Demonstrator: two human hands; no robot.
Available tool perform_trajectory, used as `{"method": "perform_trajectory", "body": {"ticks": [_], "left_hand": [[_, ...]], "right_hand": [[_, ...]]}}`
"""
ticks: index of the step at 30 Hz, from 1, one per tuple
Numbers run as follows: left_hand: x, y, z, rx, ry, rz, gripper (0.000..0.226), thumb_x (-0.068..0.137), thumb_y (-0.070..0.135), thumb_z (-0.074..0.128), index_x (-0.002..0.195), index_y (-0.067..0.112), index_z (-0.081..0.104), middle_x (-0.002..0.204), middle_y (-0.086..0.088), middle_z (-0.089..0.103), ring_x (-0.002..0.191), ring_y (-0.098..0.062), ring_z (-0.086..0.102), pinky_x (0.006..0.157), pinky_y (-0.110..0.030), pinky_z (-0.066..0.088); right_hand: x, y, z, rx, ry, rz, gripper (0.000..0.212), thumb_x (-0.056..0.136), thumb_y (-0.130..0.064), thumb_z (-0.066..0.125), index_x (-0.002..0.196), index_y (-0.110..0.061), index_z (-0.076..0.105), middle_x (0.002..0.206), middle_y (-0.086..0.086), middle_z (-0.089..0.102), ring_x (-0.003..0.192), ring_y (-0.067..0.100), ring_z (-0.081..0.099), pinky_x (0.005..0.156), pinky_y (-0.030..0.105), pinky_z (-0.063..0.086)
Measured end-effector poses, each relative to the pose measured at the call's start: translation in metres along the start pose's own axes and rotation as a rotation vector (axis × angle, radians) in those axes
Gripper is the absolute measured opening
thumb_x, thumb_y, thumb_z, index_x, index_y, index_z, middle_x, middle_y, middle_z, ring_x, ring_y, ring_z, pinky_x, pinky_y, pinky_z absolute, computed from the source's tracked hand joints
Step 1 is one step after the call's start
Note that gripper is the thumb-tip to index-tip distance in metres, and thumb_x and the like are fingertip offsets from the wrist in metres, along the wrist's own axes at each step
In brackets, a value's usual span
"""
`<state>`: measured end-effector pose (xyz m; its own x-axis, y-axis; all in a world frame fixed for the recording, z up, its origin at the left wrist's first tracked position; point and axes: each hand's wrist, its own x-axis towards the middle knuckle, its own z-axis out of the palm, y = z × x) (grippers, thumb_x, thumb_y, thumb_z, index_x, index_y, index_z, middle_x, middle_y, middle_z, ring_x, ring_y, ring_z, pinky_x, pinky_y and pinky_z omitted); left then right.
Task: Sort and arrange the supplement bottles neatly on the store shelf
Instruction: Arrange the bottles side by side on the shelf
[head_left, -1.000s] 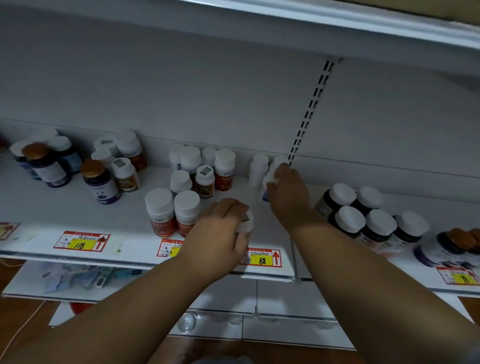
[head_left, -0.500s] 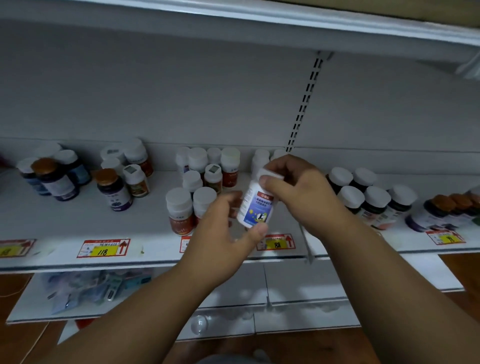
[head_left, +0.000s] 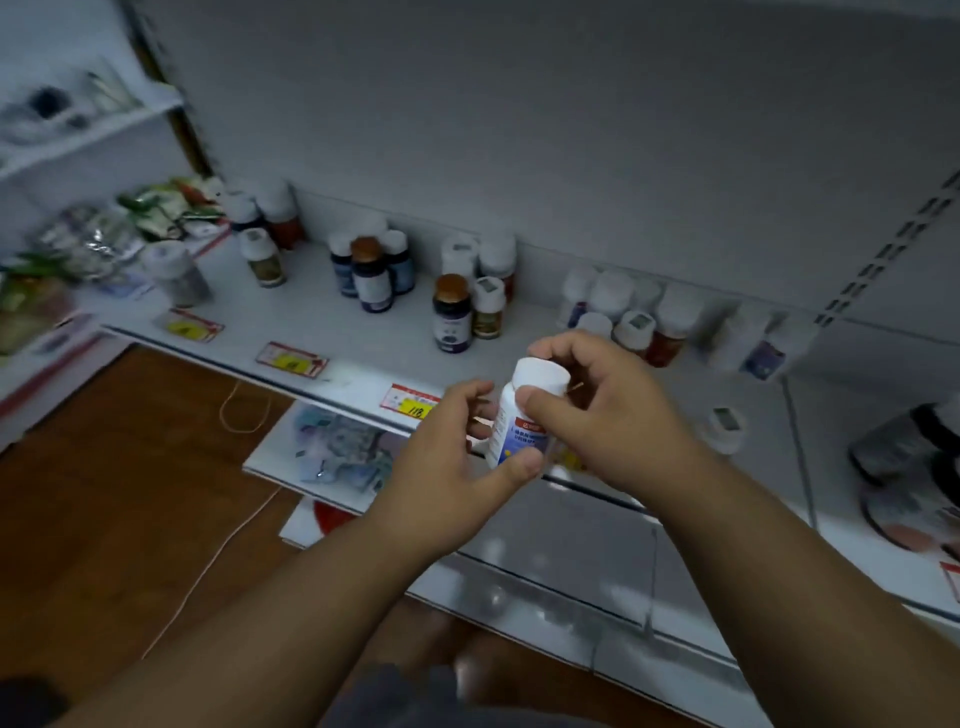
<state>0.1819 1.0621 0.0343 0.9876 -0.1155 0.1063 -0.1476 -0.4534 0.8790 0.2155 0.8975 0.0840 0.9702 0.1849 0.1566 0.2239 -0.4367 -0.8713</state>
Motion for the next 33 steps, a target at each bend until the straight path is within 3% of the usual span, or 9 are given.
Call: {"method": "perform_trajectory", "body": {"ticks": [5, 8, 13, 19, 25, 33], "left_hand": [[-0.004, -0.036, -0.042, 0.13, 0.047, -0.021, 0.063, 0.076, 0.044, 0.074, 0.126, 0.038, 0.037, 0.11, 0.03, 0.046, 0.104, 0.02, 0.044, 0.078, 0.003, 0.033], [0.008, -0.062, -0.069, 0.154, -0.003, -0.01, 0.064, 0.074, 0.046, 0.075, 0.125, 0.04, 0.037, 0.109, 0.026, 0.049, 0.104, 0.017, 0.047, 0.077, 0.002, 0.035], [0.042, -0.108, -0.125, 0.231, -0.11, -0.002, 0.081, 0.072, 0.058, 0.072, 0.14, 0.034, 0.035, 0.124, 0.02, 0.049, 0.104, 0.008, 0.048, 0.081, -0.004, 0.037], [0.083, -0.132, -0.162, 0.315, -0.225, 0.098, 0.073, 0.08, 0.052, 0.069, 0.141, 0.033, 0.033, 0.131, 0.016, 0.047, 0.109, 0.002, 0.043, 0.092, -0.018, 0.038], [0.118, -0.138, -0.155, 0.336, -0.247, 0.161, 0.07, 0.082, 0.042, 0.069, 0.142, 0.024, 0.038, 0.13, 0.007, 0.052, 0.112, -0.009, 0.05, 0.092, -0.024, 0.041], [0.131, -0.145, -0.147, 0.389, -0.317, 0.214, 0.062, 0.082, 0.042, 0.067, 0.137, 0.024, 0.045, 0.124, 0.006, 0.057, 0.106, -0.011, 0.053, 0.087, -0.023, 0.04]], "right_hand": [[0.023, -0.004, 0.052, -0.104, -0.091, -0.039, 0.03, 0.071, -0.04, 0.067, 0.1, -0.035, 0.061, 0.099, -0.013, 0.063, 0.088, 0.003, 0.062, 0.081, 0.036, 0.054], [0.044, -0.005, 0.082, -0.176, -0.086, -0.042, 0.033, 0.072, -0.042, 0.067, 0.104, -0.035, 0.06, 0.101, -0.014, 0.061, 0.09, 0.001, 0.06, 0.08, 0.028, 0.052], [0.076, -0.011, 0.127, -0.23, 0.051, 0.023, 0.031, 0.078, -0.026, 0.074, 0.107, -0.029, 0.063, 0.1, -0.016, 0.06, 0.086, -0.005, 0.057, 0.073, 0.005, 0.042], [0.108, -0.021, 0.158, -0.368, 0.224, 0.094, 0.044, 0.077, -0.024, 0.073, 0.119, -0.026, 0.06, 0.11, -0.008, 0.058, 0.094, 0.012, 0.056, 0.08, 0.026, 0.046], [0.123, -0.007, 0.167, -0.539, 0.172, 0.122, 0.04, 0.083, -0.025, 0.071, 0.121, -0.02, 0.059, 0.116, 0.002, 0.06, 0.099, 0.017, 0.056, 0.075, 0.016, 0.032], [0.122, 0.004, 0.169, -0.581, 0.15, 0.141, 0.03, 0.083, -0.02, 0.071, 0.111, -0.014, 0.061, 0.108, 0.004, 0.06, 0.093, 0.02, 0.057, 0.07, 0.018, 0.031]]}}
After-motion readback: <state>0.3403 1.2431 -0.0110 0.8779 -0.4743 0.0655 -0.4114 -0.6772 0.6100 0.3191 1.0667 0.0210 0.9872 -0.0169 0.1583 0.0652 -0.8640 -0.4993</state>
